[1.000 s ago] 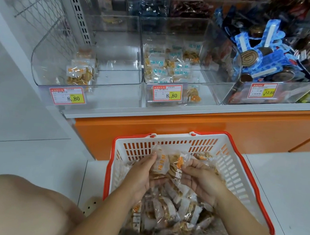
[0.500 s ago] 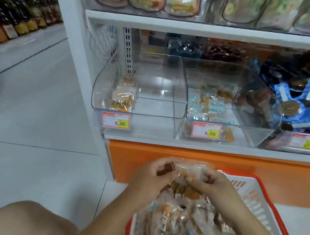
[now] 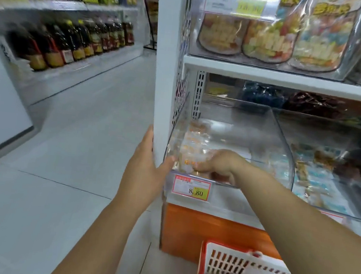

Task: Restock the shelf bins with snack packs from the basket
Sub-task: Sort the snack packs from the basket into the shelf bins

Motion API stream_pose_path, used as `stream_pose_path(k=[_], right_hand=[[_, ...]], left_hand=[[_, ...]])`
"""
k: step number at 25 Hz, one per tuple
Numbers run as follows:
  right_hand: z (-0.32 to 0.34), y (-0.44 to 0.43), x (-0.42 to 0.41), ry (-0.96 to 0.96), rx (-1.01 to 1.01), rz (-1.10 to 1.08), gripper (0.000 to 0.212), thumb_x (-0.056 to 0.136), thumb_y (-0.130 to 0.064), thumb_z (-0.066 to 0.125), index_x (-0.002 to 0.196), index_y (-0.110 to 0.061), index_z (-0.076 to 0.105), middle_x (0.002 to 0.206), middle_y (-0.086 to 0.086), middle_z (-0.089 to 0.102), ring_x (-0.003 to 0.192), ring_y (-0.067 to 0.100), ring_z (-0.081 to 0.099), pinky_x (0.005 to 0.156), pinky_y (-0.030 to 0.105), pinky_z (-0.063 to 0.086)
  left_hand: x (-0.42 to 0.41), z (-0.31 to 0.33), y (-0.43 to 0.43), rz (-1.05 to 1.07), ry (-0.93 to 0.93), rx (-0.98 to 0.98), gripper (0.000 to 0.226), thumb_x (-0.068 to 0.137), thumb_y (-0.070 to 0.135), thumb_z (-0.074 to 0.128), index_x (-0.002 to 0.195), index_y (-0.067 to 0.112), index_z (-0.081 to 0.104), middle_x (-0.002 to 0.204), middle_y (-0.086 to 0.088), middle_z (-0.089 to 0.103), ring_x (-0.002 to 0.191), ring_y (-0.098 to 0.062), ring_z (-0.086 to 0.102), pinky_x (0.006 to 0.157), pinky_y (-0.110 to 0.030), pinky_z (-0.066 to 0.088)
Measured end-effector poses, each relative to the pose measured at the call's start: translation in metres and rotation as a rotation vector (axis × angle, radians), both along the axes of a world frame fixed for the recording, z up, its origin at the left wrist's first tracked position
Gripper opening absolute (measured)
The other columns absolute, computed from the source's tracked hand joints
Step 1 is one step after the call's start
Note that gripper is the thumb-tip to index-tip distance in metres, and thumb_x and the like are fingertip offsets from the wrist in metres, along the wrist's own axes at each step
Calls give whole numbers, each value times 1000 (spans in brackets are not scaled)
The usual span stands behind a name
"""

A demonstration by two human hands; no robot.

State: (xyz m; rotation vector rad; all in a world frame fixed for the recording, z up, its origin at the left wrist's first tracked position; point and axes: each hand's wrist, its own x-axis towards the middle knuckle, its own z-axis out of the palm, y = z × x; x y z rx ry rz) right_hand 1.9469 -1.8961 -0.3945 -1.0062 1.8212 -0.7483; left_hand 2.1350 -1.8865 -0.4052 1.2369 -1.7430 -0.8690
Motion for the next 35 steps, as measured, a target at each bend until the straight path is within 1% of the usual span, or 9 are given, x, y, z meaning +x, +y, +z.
stream_pose_path(k=[4,9,14,18,22,26,29,32,35], right_hand=[[-8,-28,7,216,252,181,27,82,-26,77,89,-6,60,89,9,61,90,24,58,87,36,51],[10,-22,13,500,250,177,66,77,-43,79,116,0,48,117,12,64,94,26,69,85,38,57],[33,68,-6,335,-612,-154,29,89,-35,66,114,-28,53,92,0,61,86,21,63,78,39,55],[-33,189,-28,294,-875,-302,19,96,-21,51,97,-39,54,75,4,58,68,30,58,60,39,49],[-156,279,-99,422,-29,-301,18,97,-28,50,115,-26,53,101,3,65,99,27,63,78,33,45],[-222,325,-99,408,472,114,81,75,-72,57,136,-20,44,128,1,51,124,26,49,91,32,44],[-214,327,-71,553,382,3,27,87,-44,62,96,-20,53,104,2,55,96,19,56,76,27,46],[-203,332,-78,391,166,-226,37,89,-22,66,73,-30,34,72,-11,49,66,10,50,54,18,39],[-188,338,-80,430,-79,-211,29,87,-8,67,80,-30,49,78,-16,53,76,12,57,57,10,39]], left_hand=[[3,-2,-6,8,-2,-14,55,95,28,58,145,34,36,131,15,59,120,-5,55,102,-33,48],[3,-5,-10,20,-9,-5,58,93,30,61,145,35,36,137,14,54,124,-5,50,106,-36,46],[-9,1,33,255,10,-524,45,91,21,59,135,13,51,124,-6,56,113,-21,53,94,-31,46],[-62,-34,105,-169,-17,-564,35,92,20,53,126,12,58,115,-2,58,103,-15,56,88,-24,49],[-112,-99,165,-681,-438,-227,44,97,25,50,141,25,46,141,7,43,125,-7,43,103,-31,44],[-129,-158,207,-761,-633,59,50,99,27,48,148,30,34,152,10,32,137,-8,33,113,-28,32],[-134,-171,225,-636,-564,326,45,99,30,50,143,30,42,133,9,53,106,-3,55,89,-20,49],[-140,-170,231,-590,-530,692,45,101,53,34,135,28,50,129,3,58,99,-9,60,81,-20,45],[-142,-172,222,-443,14,1262,61,83,73,37,111,24,62,116,-17,69,103,-34,67,92,-46,54]])
